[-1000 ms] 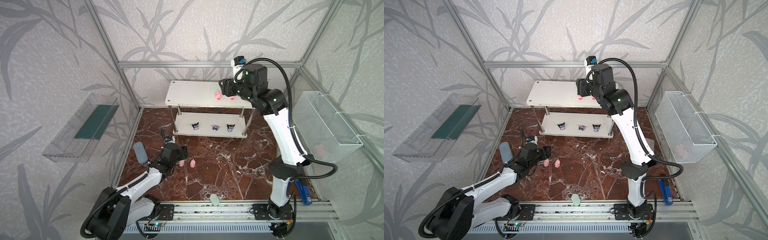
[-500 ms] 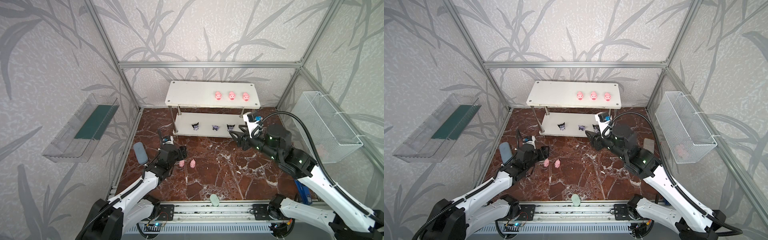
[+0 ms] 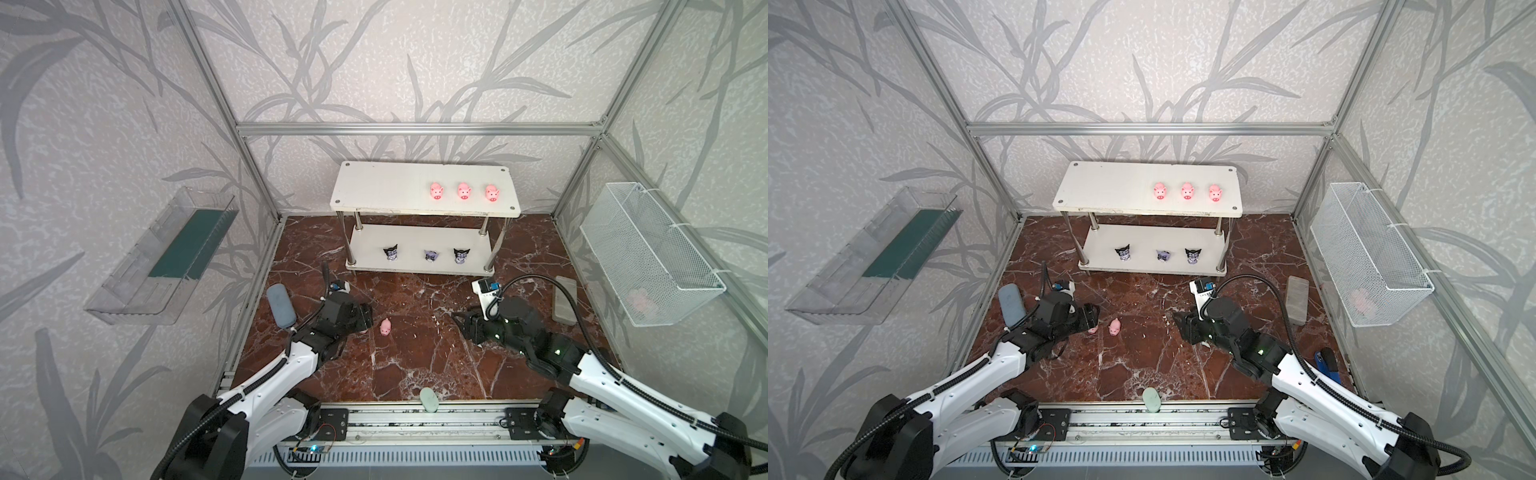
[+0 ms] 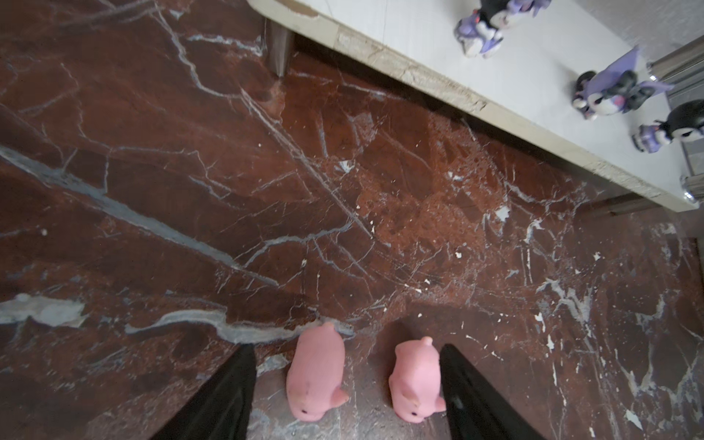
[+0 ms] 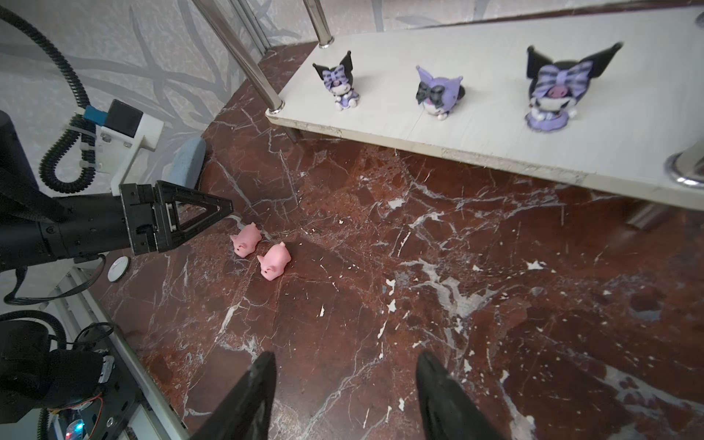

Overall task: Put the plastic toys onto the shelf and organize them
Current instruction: 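Withdraw the right gripper from the shelf toward the last two pink pigs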

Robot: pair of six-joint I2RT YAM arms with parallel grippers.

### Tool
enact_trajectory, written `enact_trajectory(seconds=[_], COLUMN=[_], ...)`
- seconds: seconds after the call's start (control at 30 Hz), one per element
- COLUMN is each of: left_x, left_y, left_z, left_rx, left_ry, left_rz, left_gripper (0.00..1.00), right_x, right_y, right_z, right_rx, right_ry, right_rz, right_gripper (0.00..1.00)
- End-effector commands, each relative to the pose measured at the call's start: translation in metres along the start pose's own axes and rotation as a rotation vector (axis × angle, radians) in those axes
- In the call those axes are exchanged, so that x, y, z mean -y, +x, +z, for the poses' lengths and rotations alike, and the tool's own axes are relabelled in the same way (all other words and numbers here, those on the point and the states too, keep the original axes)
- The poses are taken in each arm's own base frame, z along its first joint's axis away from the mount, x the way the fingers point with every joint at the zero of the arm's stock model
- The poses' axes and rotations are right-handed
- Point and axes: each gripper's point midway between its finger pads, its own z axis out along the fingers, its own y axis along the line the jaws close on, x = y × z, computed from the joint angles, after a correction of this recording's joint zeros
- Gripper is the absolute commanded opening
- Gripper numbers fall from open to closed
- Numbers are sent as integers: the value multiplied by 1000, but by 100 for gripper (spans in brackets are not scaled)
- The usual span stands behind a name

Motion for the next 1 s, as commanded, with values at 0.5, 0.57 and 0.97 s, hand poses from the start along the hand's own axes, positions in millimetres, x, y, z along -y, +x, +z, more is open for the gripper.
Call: enact_trajectory(seconds=[0.5, 0.57, 0.97], left_x=[-14, -16, -11], left_y=[33, 35, 37], left_z=[24, 28, 48], left_rx=[-162, -165, -188], left_ry=[-168, -181, -182], left_rz=[103, 100, 91], left_gripper=[74, 74, 59], right_x=[-6, -4, 0], right_y=[21, 23, 31], right_z=[30, 32, 43], right_rx=[-19, -22, -60], right_ry=[-80, -74, -57], right_rz=[58, 61, 64], right_gripper=[60, 60, 60])
